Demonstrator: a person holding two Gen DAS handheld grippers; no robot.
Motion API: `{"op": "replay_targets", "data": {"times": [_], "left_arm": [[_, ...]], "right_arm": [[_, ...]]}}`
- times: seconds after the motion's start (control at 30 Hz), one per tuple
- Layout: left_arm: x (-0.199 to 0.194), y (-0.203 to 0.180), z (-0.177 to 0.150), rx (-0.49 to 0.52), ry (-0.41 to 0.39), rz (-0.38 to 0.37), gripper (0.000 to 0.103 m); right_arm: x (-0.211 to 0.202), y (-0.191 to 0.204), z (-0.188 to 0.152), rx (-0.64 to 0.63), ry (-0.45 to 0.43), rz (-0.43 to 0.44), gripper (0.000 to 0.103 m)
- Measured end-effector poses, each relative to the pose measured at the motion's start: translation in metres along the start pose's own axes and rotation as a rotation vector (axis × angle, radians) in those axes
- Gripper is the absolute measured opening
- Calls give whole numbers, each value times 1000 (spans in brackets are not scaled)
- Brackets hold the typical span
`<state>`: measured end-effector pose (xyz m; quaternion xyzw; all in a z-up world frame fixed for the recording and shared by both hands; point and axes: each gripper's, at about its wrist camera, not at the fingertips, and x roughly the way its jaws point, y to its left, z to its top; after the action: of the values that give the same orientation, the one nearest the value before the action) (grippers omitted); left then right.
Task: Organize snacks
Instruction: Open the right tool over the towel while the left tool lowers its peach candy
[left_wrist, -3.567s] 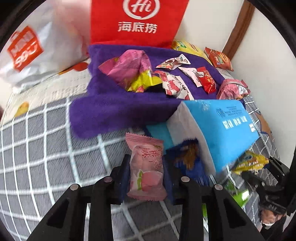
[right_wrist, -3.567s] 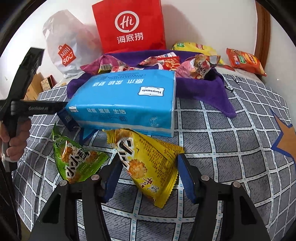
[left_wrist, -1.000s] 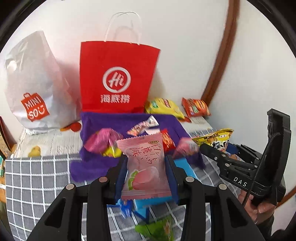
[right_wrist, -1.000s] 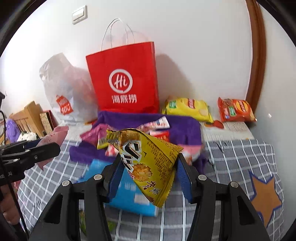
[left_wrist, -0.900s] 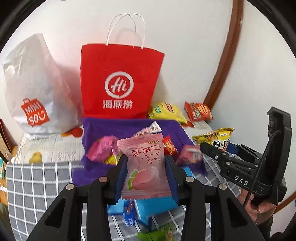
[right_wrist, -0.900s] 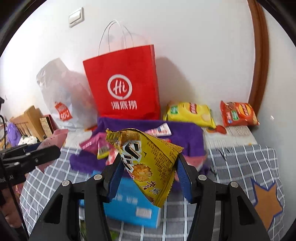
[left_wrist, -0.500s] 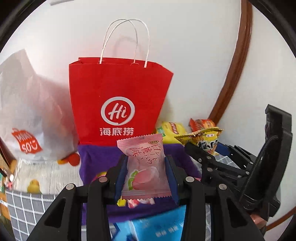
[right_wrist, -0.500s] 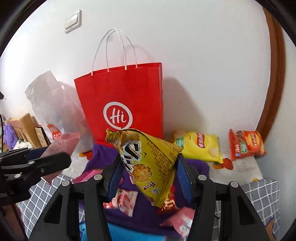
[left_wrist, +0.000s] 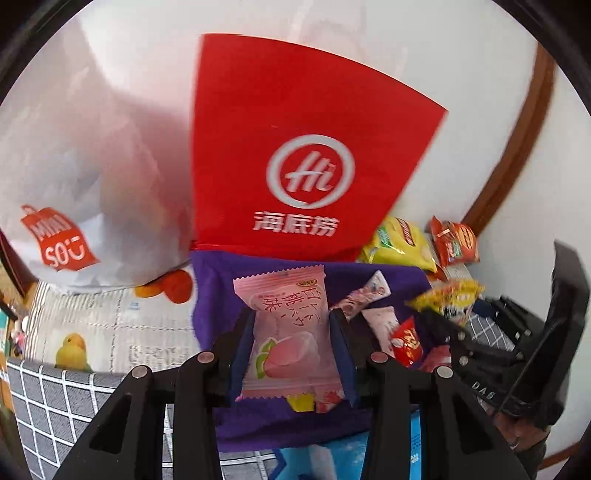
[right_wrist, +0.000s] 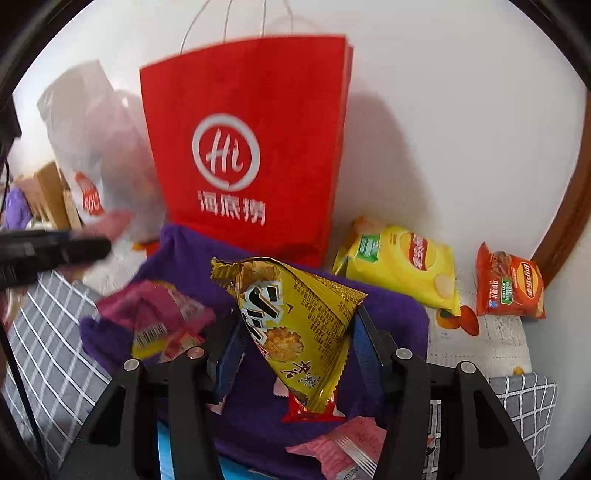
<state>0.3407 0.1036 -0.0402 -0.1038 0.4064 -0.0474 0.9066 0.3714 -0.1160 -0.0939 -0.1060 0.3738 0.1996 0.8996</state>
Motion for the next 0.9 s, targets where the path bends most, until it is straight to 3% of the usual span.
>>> {"op": "replay_targets", "data": {"times": [0.23,0.33,0.9], "left_arm": [[-3,10,0,-17,-3,43,39],[-5,9,0,-20,-5,15,39],[2,0,-4,-3,27,-12,39]], "right_arm": [[35,2,-10,25,162,62,55],[39,5,-13,5,163,31,55],[47,6,-14,9,202,42,56]]}}
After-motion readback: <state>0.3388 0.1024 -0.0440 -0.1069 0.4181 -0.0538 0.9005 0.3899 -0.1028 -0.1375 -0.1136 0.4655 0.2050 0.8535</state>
